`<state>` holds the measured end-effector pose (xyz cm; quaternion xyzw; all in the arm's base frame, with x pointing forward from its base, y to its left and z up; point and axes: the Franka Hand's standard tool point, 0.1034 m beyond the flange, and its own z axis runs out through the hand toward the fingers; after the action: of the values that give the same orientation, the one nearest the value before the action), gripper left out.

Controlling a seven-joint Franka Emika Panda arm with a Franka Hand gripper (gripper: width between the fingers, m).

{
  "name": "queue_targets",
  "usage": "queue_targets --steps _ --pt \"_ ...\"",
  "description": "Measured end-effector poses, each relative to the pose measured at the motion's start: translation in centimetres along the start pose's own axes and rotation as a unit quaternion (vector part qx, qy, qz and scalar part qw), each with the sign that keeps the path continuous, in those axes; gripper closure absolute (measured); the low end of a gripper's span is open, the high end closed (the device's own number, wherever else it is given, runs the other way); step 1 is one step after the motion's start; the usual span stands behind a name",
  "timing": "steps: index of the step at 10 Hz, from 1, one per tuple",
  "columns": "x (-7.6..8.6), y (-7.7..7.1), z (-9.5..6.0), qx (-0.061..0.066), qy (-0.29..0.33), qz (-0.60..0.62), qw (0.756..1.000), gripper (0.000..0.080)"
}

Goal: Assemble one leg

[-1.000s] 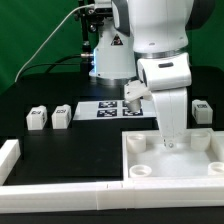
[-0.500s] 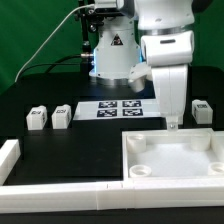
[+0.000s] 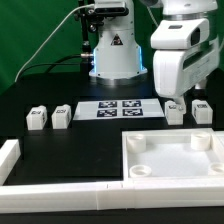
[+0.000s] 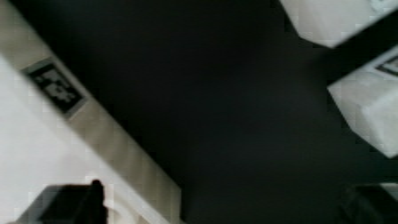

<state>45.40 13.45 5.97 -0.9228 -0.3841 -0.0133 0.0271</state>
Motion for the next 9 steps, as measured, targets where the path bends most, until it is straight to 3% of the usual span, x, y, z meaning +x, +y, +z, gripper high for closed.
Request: queue_targets --steps 2,4,7,9 --pt "0.7 -1.3 0.1 0.009 0.002 0.154 0.988 0.015" --pt "0.7 -1.3 0.1 0.016 0.003 0.237 0.971 0.015" --pt "0.9 -2.4 0.5 0.032 -0.003 0.394 0.918 0.015" --pt "0.8 -3.4 0.8 0.041 -0.037 0.387 0.921 0.015"
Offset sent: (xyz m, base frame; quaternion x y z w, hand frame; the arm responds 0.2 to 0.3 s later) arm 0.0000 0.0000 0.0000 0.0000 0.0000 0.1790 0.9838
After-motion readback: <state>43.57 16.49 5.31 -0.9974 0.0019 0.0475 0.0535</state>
